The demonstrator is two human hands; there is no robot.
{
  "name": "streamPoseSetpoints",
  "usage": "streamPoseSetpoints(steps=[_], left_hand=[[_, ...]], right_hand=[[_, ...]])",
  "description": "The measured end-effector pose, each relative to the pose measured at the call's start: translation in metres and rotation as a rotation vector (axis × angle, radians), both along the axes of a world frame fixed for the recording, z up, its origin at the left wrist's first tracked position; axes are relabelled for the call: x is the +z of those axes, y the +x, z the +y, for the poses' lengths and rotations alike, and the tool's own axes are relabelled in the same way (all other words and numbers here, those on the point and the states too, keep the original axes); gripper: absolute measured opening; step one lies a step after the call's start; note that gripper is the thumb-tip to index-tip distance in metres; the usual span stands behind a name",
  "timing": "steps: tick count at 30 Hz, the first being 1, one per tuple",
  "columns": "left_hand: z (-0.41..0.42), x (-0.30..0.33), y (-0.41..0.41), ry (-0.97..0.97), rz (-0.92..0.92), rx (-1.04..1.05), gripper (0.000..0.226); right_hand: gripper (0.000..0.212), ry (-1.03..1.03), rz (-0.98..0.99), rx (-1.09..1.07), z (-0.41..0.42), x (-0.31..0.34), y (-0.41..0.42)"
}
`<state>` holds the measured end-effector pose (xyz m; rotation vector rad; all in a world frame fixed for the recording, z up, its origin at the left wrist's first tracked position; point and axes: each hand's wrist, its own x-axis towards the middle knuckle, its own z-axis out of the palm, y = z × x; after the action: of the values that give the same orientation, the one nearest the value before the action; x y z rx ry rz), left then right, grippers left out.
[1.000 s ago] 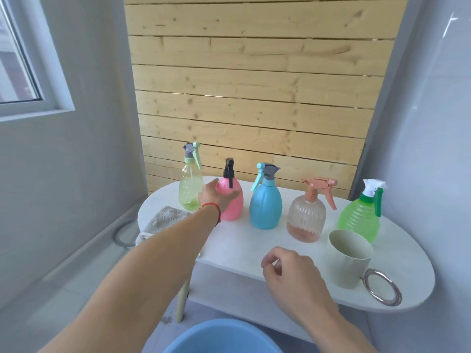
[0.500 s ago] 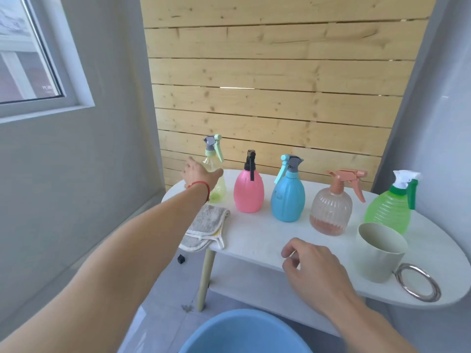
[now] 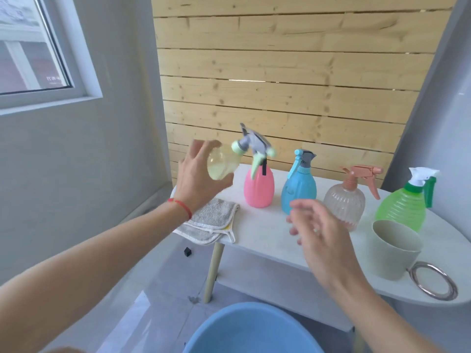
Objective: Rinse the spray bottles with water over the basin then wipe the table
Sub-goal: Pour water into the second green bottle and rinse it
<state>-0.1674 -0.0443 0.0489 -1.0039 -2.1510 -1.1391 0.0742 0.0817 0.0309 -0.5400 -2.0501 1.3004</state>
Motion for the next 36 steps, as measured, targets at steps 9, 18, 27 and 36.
streamPoseSetpoints(steps=[9, 18, 27, 36], left_hand=[[-0.06, -0.032, 0.112, -0.423, 0.479, -0.162, 0.068], [-0.074, -0.049, 0.115, -0.624, 0.182, -0.257, 0.071], [-0.079, -0.052, 0.097, -0.602, -0.159, -0.437, 0.073], [-0.081, -0.056, 0.089, -0.637, -0.239, -0.409, 0.064]], right_hand=[[0.047, -0.135, -0.428, 0.245, -0.014, 0.03, 0.006], [0.031, -0.183, -0.463, 0.373, -0.012, -0.01, 0.011], [0.035, 0.057, -0.493, 0.422, -0.006, -0.022, 0.013], [0.019, 0.056, -0.397, 0.415, 0.005, -0.029, 0.007]])
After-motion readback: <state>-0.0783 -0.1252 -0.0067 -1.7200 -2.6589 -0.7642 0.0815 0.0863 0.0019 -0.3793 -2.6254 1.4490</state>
